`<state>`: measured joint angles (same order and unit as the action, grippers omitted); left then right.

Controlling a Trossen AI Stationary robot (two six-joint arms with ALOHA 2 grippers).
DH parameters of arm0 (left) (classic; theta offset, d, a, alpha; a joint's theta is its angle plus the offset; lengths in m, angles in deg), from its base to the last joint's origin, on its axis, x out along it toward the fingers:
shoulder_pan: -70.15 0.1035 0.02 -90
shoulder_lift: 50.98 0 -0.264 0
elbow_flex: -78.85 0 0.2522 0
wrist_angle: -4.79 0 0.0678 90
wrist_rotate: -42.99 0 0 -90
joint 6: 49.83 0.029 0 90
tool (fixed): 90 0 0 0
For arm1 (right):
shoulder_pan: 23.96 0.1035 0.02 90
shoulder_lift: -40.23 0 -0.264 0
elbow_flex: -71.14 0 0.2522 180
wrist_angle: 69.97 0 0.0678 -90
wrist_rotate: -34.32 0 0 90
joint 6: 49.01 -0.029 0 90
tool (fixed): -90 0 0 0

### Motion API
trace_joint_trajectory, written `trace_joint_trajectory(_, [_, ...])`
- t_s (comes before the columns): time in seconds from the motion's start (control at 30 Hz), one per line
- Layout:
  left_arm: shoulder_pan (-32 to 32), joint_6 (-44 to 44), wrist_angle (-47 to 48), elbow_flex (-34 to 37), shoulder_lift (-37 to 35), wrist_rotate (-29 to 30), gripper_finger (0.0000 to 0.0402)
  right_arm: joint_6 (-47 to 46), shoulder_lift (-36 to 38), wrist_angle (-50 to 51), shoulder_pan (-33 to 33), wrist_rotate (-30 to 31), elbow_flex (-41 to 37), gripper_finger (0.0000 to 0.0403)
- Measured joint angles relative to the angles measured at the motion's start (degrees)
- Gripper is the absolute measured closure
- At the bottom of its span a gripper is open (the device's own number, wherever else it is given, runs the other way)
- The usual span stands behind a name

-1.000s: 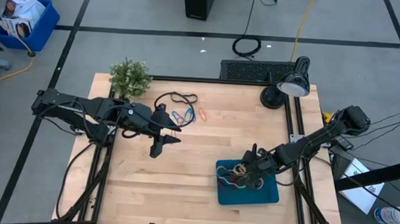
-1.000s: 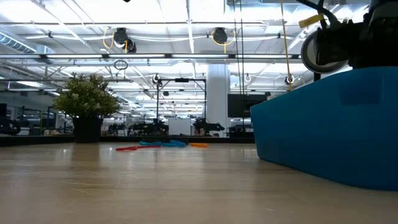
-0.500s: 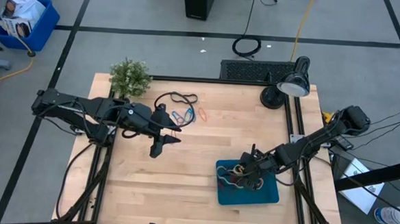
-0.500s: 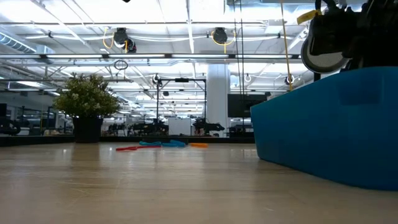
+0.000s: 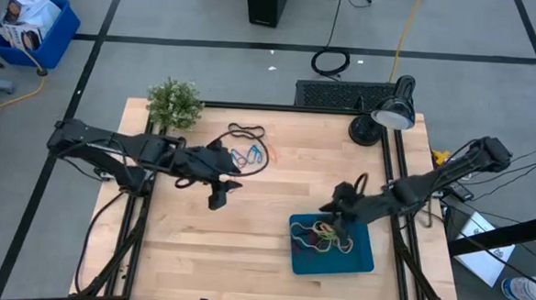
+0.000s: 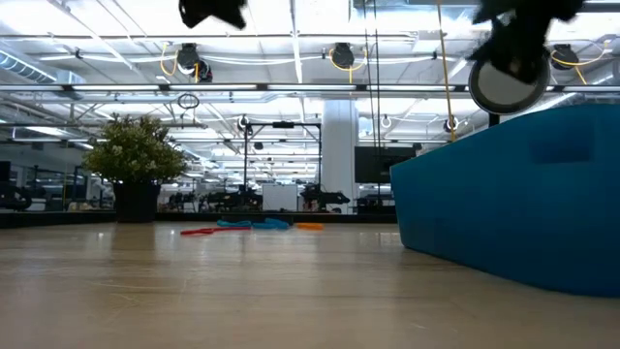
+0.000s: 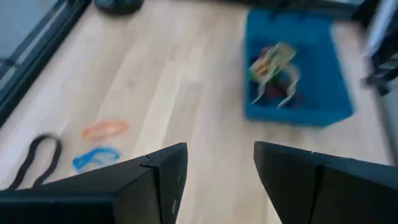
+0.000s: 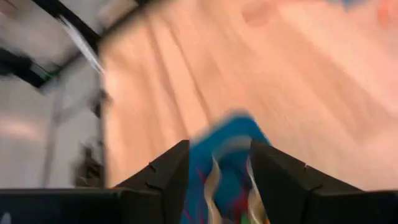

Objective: Pick and place rubber bands into bin
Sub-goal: Put the red rubber band into the blue bin

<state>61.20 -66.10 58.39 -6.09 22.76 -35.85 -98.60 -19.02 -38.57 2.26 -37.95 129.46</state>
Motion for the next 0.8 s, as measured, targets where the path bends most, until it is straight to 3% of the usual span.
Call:
trace_joint_trajectory(0.23, [1.4,-3.4,11.7,0.2,7.7,0.6,0.0211,9.6,6.1,-12.5,-1.5,1.9,0.0,0.0242])
trace_joint_trajectory(0.8, [10.4,-8.3,15.4,0.1,26.9,-6.6,0.0211,11.5,6.0,-14.0,-7.1,1.7,0.0,0.0242])
